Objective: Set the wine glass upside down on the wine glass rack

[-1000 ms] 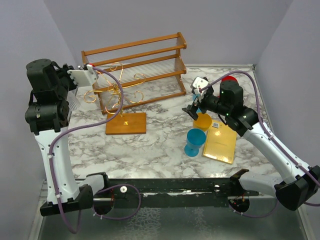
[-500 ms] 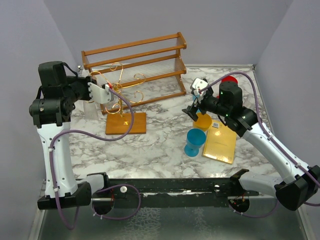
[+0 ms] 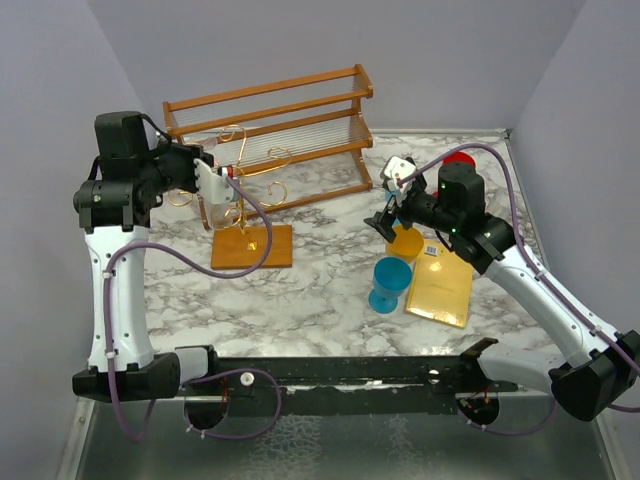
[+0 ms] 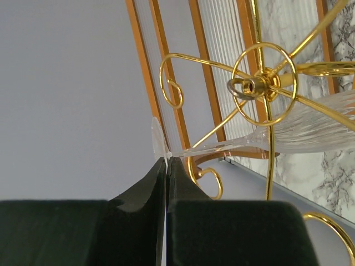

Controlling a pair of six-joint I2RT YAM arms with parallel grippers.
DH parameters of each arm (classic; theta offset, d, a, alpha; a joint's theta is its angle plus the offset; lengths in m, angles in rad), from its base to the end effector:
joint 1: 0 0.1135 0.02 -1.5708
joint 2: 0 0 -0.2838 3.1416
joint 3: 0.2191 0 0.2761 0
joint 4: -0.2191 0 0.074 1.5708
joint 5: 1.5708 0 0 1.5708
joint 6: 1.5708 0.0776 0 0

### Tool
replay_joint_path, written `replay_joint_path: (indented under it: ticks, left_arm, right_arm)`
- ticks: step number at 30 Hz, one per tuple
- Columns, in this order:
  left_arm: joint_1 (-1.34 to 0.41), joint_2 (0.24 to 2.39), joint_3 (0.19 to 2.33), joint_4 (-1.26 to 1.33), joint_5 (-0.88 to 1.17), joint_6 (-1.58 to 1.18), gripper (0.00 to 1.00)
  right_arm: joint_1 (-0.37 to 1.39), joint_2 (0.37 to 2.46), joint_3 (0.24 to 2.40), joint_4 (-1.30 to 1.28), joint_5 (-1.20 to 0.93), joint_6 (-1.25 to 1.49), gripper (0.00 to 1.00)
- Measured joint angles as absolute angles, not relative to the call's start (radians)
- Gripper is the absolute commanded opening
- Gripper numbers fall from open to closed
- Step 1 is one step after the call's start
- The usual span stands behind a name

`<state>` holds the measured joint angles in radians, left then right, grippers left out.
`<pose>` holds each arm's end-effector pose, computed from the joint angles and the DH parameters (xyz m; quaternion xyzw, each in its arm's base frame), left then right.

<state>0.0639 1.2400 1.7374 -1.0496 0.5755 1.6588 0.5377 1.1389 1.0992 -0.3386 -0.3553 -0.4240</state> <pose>0.2566 -0.0259 0.4903 0.6957 0.4858 0.1933 0.4925 0.2518 0.1816 0.3663 -0.4647 0.6762 0.1774 0.5435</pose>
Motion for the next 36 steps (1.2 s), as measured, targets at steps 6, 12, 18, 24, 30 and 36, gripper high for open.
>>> replay_joint_path:
  ticks: [6, 12, 18, 24, 30, 36]
  left_arm:
    - [0.049, 1.266, 1.703, -0.955, 0.558, 1.617, 0.00]
    - [0.043, 1.271, 1.660, -0.880, 0.454, 1.579, 0.00]
    - [0.043, 1.271, 1.638, -0.815, 0.371, 1.529, 0.00]
    - [0.043, 1.270, 1.635, -0.785, 0.348, 1.491, 0.00]
    - [0.043, 1.270, 1.635, -0.762, 0.336, 1.453, 0.00]
    - [0.043, 1.266, 1.630, -0.740, 0.315, 1.413, 0.02]
  right_arm:
    - [0.538, 1.139, 1.099, -0.339, -0.355, -0.424, 0.95]
    - [0.538, 1.139, 1.099, -0.338, -0.355, -0.424, 0.95]
    - [0.538, 1.139, 1.099, -0.339, -0.355, -0.424, 0.95]
    - [0.538, 1.139, 1.099, -0.338, -0.355, -0.424, 0.95]
    - [0.538, 1.139, 1.099, -0.339, -0.355, -0.424, 0.95]
    - [0.538, 1.139, 1.098, -0.339, -0.355, -0.424, 0.95]
